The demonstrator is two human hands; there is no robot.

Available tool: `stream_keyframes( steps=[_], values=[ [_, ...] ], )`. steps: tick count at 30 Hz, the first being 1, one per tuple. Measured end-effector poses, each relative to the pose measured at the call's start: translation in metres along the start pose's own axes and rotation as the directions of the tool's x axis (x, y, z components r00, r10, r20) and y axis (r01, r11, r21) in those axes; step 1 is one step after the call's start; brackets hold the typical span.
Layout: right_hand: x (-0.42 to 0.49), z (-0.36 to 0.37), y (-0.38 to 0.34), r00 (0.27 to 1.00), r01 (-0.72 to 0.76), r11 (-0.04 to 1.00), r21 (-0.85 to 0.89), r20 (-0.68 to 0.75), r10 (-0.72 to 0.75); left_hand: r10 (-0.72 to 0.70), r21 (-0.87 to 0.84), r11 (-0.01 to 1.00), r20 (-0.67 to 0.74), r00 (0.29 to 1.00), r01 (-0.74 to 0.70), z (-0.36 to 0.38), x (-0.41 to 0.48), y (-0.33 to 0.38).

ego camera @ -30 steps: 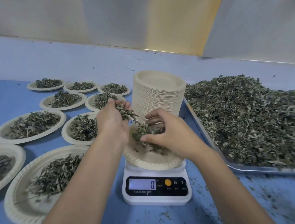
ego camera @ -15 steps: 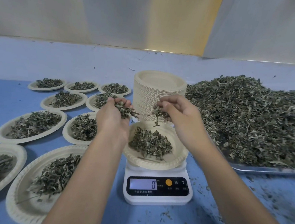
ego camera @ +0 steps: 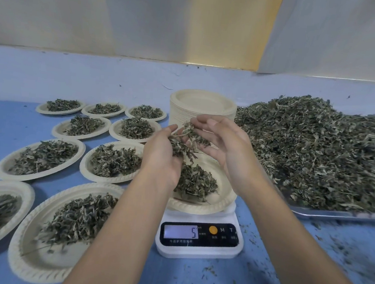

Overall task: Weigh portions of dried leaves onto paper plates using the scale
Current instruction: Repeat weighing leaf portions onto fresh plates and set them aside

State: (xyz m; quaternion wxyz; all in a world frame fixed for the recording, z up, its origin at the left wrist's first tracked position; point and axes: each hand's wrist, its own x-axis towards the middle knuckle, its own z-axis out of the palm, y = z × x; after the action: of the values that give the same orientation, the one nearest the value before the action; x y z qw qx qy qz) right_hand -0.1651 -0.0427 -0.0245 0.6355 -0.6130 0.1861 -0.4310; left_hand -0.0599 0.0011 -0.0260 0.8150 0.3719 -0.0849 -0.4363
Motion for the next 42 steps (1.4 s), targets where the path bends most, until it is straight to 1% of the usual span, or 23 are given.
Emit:
stream_keyframes(
  steps=[3, 5, 8, 10, 12, 15, 19, 21, 23, 26, 29, 32, 36, 39, 42],
  values=[
    [-0.002, 0.006, 0.004, 1.0, 0.003, 0.994, -0.112, 0.03, 0.001, -0.022, 0.018, 1.0, 0.058, 0.998, 0.021, 0.002, -0.006, 0.001],
    [-0.003, 0.008, 0.006, 0.999, 0.023, 0.98, -0.197, 0.043, -0.015, -0.021, 0.028, 0.999, 0.069, 0.997, 0.02, 0.004, -0.009, 0.001],
    [-0.005, 0.009, 0.007, 0.997, 0.045, 0.965, -0.258, 0.075, -0.027, -0.004, 0.116, 0.993, 0.051, 0.999, -0.002, 0.003, -0.009, 0.001],
    [-0.005, 0.009, 0.008, 0.996, 0.053, 0.956, -0.288, 0.084, -0.03, -0.015, 0.164, 0.986, 0.088, 0.996, 0.001, 0.004, -0.008, 0.001],
    [-0.004, 0.009, 0.009, 0.996, 0.055, 0.957, -0.284, 0.077, -0.034, -0.014, 0.174, 0.985, 0.126, 0.992, -0.008, 0.005, -0.008, 0.0],
    [-0.002, 0.008, 0.008, 0.998, 0.049, 0.969, -0.242, 0.053, -0.037, 0.041, 0.203, 0.977, 0.119, 0.992, -0.064, 0.006, -0.01, -0.001],
    [-0.001, 0.007, 0.008, 0.999, 0.036, 0.98, -0.196, 0.005, -0.036, 0.056, 0.169, 0.982, 0.137, 0.989, -0.079, 0.005, -0.01, -0.001],
    [0.0, 0.007, 0.008, 0.999, 0.032, 0.986, -0.162, -0.021, -0.035, 0.072, 0.159, 0.983, 0.131, 0.989, -0.092, 0.004, -0.01, -0.001],
    [0.002, 0.007, 0.008, 0.997, 0.035, 0.992, -0.125, -0.062, -0.043, 0.09, 0.153, 0.983, 0.089, 0.992, -0.103, 0.003, -0.007, -0.001],
    [0.004, 0.001, 0.01, 0.989, 0.041, 0.983, -0.18, -0.131, -0.066, 0.1, 0.133, 0.986, 0.003, 0.995, -0.099, 0.001, -0.001, 0.002],
    [0.008, -0.006, 0.015, 0.988, 0.014, 0.965, -0.261, -0.148, -0.054, 0.104, 0.039, 0.994, -0.028, 0.994, -0.103, -0.003, 0.003, 0.01],
    [0.011, -0.011, 0.021, 0.991, -0.057, 0.953, -0.298, -0.134, 0.018, 0.118, 0.01, 0.993, -0.018, 0.993, -0.118, -0.007, 0.006, 0.015],
    [0.011, -0.011, 0.028, 0.986, -0.163, 0.934, -0.317, -0.085, 0.143, 0.125, 0.026, 0.992, -0.026, 0.992, -0.124, -0.007, 0.006, 0.016],
    [0.011, -0.01, 0.028, 0.983, -0.171, 0.929, -0.328, -0.115, 0.14, 0.116, -0.01, 0.993, -0.027, 0.993, -0.117, -0.007, 0.005, 0.016],
    [0.009, -0.011, 0.025, 0.984, -0.148, 0.932, -0.331, -0.14, 0.107, 0.116, 0.005, 0.993, -0.032, 0.993, -0.115, -0.006, 0.004, 0.016]
  ],
)
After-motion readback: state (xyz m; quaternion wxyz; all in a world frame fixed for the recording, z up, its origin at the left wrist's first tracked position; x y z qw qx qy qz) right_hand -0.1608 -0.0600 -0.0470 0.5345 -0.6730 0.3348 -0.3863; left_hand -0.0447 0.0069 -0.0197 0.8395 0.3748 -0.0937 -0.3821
